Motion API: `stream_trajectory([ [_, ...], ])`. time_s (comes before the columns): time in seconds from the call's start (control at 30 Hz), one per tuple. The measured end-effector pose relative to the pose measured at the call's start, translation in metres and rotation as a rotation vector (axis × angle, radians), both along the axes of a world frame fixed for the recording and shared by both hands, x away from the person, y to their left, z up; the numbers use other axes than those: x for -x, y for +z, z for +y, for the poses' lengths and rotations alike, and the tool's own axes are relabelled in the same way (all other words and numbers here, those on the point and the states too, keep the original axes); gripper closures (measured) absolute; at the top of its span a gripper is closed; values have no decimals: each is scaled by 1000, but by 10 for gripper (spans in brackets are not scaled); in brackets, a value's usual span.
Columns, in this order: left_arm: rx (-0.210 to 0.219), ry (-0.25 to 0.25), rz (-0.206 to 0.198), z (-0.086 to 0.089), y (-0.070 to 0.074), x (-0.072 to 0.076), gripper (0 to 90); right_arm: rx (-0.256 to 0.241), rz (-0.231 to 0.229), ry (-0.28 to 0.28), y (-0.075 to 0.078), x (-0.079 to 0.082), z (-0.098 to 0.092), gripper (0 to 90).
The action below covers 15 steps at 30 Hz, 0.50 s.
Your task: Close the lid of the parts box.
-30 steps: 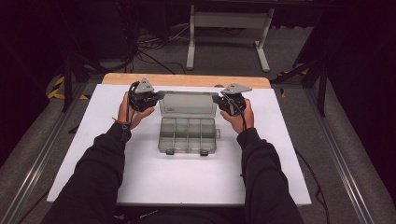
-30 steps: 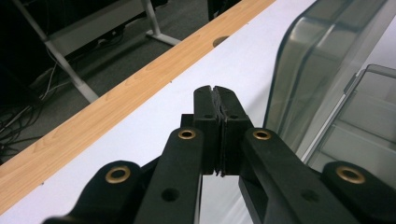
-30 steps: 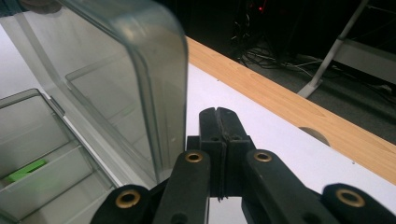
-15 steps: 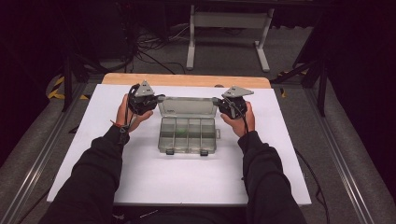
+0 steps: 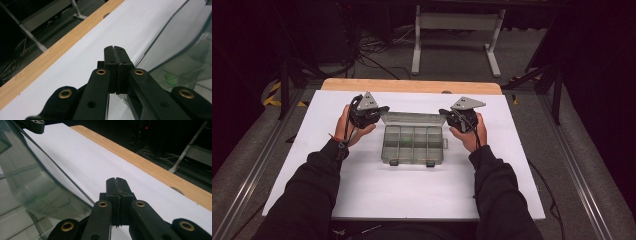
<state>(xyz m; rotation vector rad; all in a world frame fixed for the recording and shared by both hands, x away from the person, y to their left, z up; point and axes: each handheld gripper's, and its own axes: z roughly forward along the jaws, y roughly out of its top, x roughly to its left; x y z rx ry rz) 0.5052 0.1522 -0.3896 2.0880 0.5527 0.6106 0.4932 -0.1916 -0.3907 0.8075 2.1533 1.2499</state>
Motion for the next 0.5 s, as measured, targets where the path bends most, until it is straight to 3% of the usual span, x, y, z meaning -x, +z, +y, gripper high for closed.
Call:
stream_trajectory([
  [0.23, -13, -16, 1, 1, -5, 9, 894, -3, 13, 24, -3, 7, -3, 895],
  [0.5, -21, -29, 5, 1, -13, 17, 895, 29, 14, 50, -5, 16, -1, 894],
])
